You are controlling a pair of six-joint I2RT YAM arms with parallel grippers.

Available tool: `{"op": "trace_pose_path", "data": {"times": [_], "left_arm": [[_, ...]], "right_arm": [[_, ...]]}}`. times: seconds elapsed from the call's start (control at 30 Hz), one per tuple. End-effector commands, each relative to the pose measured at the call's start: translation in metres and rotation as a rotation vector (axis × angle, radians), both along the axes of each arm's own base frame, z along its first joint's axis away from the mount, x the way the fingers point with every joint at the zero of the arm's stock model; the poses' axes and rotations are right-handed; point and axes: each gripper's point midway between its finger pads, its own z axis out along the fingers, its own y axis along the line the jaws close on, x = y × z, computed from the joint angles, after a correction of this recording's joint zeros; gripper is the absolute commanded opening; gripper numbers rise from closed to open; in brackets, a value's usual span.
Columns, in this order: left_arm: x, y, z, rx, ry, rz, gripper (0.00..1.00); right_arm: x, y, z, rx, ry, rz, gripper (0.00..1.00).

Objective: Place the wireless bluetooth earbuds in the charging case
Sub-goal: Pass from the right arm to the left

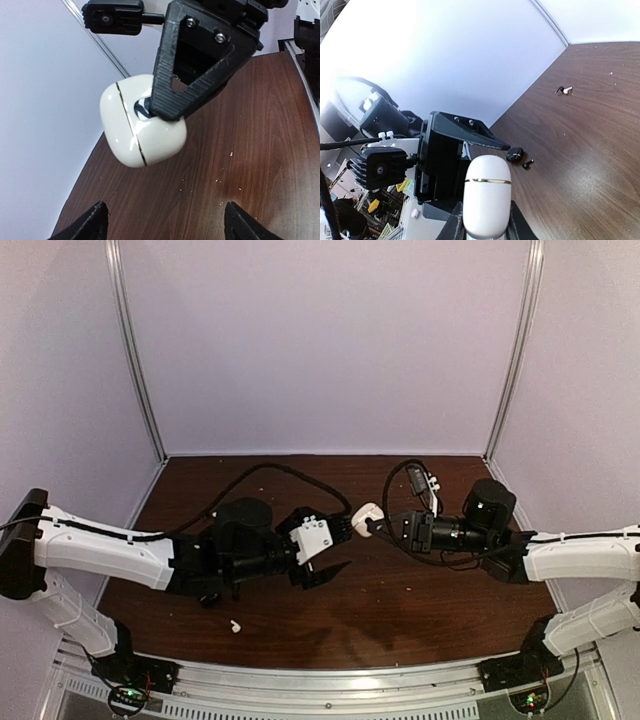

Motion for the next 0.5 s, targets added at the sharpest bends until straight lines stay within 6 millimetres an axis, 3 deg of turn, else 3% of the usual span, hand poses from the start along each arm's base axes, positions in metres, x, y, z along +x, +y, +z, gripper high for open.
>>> {"op": "trace_pose_path", "data": {"times": [0.0,0.47], "left_arm": [[0.022,-0.014,0.038,-0.195,0.052,0.118,0.79],[0.025,-0.035,0.049,-0.230,-0.011,0.150,0.75]], "right_arm": [[0.016,-0.008,0.029,0.109,-0.048,-0.139,0.19],[0.010,0.003,0.019,0.113,-0.018,-0.150,0.19]]}}
